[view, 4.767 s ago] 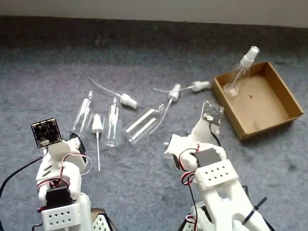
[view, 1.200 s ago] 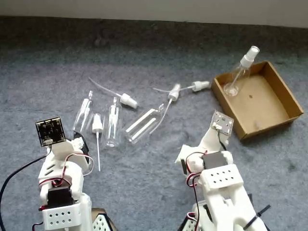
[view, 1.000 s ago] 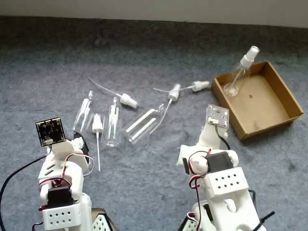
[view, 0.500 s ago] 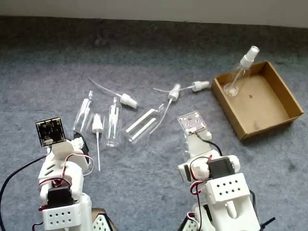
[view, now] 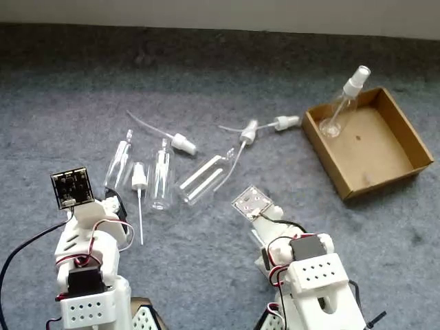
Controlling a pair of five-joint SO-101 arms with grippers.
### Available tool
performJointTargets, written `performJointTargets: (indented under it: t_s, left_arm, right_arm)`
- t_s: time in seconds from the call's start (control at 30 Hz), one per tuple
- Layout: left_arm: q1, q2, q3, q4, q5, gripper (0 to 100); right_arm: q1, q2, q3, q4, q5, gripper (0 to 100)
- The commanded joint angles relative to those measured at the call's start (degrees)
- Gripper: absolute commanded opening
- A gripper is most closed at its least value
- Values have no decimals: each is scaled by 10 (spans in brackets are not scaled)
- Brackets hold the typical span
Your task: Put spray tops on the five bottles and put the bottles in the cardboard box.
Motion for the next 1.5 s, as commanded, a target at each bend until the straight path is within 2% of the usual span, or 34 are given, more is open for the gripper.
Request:
performJointTargets:
  t_s: [0.0, 0.17, 0.27, 0.43, 0.53, 0.77, 0.87, 1.47]
  left_arm:
    - [11, -4, 10, -15, 1, 5]
    - [11, -4, 10, -15, 1, 5]
    - [11, -4, 10, -15, 1, 5]
    - [11, -4, 10, -15, 1, 5]
    - [11, -4, 10, -15, 1, 5]
    - [11, -4, 10, -15, 1, 5]
    - [11, -4, 10, -15, 1, 5]
    - [11, -4, 10, -15, 1, 5]
  right_arm:
    - [-3, -10, -7, -7, 11, 241]
    - [-3, -14, -8, 12, 11, 379]
    - [-4, -14, -48, 32, 11, 383]
    - [-7, -14, -183, 144, 11, 383]
    - [-7, -11, -262, 175, 6, 383]
    - [-5, -14, -352, 151, 6, 383]
    - [-7, -14, -351, 124, 6, 383]
    - [-7, -11, -352, 124, 6, 383]
